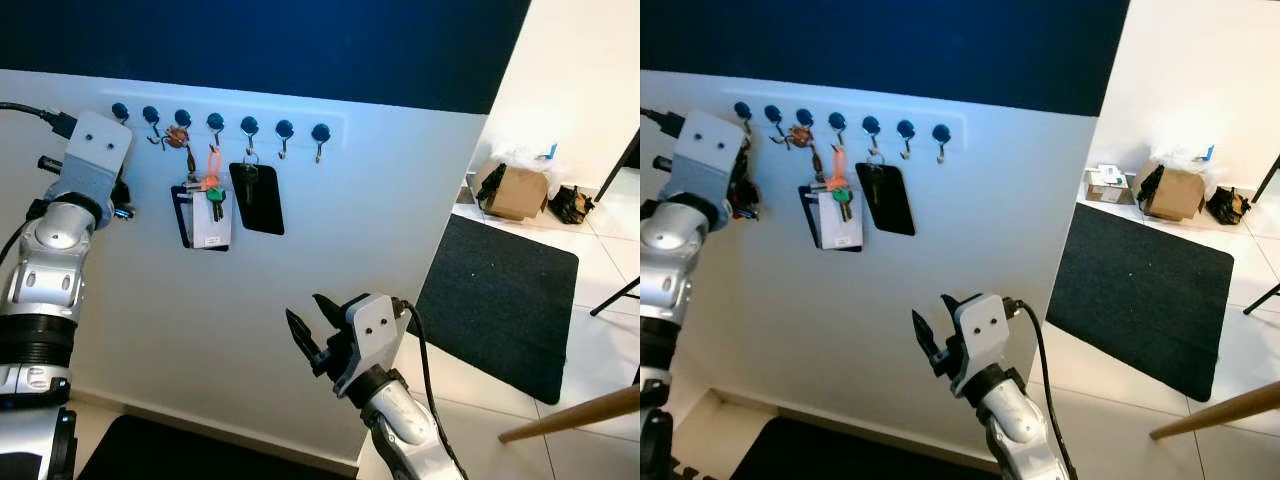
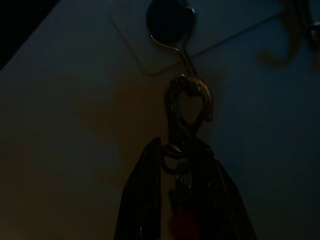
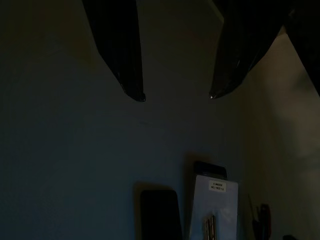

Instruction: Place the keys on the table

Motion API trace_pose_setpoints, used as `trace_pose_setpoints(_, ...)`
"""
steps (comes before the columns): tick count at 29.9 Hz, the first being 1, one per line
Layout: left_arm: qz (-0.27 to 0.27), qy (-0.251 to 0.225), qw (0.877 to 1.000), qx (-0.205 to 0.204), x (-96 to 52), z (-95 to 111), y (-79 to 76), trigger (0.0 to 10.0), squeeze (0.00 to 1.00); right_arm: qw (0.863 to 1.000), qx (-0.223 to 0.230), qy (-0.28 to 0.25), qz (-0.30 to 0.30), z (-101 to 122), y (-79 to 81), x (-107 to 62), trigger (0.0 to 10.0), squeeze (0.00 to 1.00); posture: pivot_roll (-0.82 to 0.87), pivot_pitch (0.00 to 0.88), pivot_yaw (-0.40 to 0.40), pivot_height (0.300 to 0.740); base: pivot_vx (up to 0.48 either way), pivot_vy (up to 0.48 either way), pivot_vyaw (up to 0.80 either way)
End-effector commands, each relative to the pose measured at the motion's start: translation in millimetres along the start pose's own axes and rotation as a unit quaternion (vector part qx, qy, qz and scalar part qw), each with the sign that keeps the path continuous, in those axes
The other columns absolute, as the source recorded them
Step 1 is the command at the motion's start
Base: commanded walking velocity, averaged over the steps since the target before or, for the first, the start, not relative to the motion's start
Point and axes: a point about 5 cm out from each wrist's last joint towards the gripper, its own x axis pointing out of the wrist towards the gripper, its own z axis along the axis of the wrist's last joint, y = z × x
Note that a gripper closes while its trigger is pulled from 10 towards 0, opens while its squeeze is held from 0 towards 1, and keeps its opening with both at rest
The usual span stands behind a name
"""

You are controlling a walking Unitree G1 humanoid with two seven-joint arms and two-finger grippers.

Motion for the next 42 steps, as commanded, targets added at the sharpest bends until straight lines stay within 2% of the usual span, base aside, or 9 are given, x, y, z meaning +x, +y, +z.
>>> trace_pose_setpoints(1, 0.025, -0.011, 1.000, 0.010, -6.8, 7, 19.9, 10.0, 0.00, 1.000, 0.013, 0.011, -0.007, -6, 0.1, -3.6, 10.0, 0.00, 0.18, 0.150, 0.028, 0.740, 0.000, 0.000, 0.00)
trace_pose_setpoints(8, 0.045, -0.048, 0.998, -0.002, -12.7, 27, 30.9, 10.0, 0.00, 1.000, 0.013, 0.013, -0.007, -7, 0.3, -3.9, 10.0, 0.00, 0.19, 0.153, 0.021, 0.740, 0.000, 0.000, 0.00)
trace_pose_setpoints(12, 0.039, -0.050, 0.998, 0.025, -10.2, 37, 33.4, 10.0, 0.00, 1.000, 0.015, 0.014, -0.001, -8, 2.2, -2.1, 10.0, 0.00, 0.19, 0.153, 0.016, 0.740, 0.000, 0.000, 0.00)
trace_pose_setpoints(16, -0.032, 0.015, 0.997, 0.069, -10.2, 14, 13.7, 10.0, 0.00, 1.000, 0.016, 0.012, 0.000, -7, 2.8, -0.8, 10.0, 0.00, 0.19, 0.155, 0.017, 0.740, 0.000, 0.000, 0.00)
trace_pose_setpoints(22, -0.075, 0.035, 0.993, 0.080, -7.5, 9, -3.4, 10.0, 0.00, 1.000, 0.015, 0.012, -0.004, -7, 1.6, -1.9, 10.0, 0.00, 0.19, 0.157, 0.022, 0.740, 0.000, 0.000, 0.00)
trace_pose_setpoints(26, -0.077, 0.037, 0.992, 0.091, -4.1, 10, -3.9, 10.0, 0.00, 1.000, 0.014, 0.013, -0.005, -7, 1.1, -2.3, 10.0, 0.00, 0.18, 0.157, 0.024, 0.740, 0.000, 0.000, 0.00)
trace_pose_setpoints(30, -0.068, 0.033, 0.993, 0.092, 0.6, 16, 0.4, 10.0, 0.00, 1.000, 0.014, 0.013, -0.007, -7, 1.0, -2.4, 10.0, 0.00, 0.18, 0.157, 0.029, 0.740, 0.000, 0.000, 0.00)
trace_pose_setpoints(35, -0.015, 0.026, 0.995, 0.091, 8.8, 28, 17.9, 10.0, 0.00, 1.000, 0.016, 0.013, -0.008, -8, 3.0, -3.1, 10.0, 0.00, 0.18, 0.160, 0.033, 0.740, 0.000, 0.000, 0.00)
trace_pose_setpoints(42, 0.009, 0.016, 0.996, 0.092, 7.0, 37, 32.3, 10.0, 0.00, 1.000, 0.016, 0.014, -0.009, -8, 2.3, -4.9, 10.0, 0.00, 0.18, 0.162, 0.033, 0.740, 0.000, 0.000, 0.00)
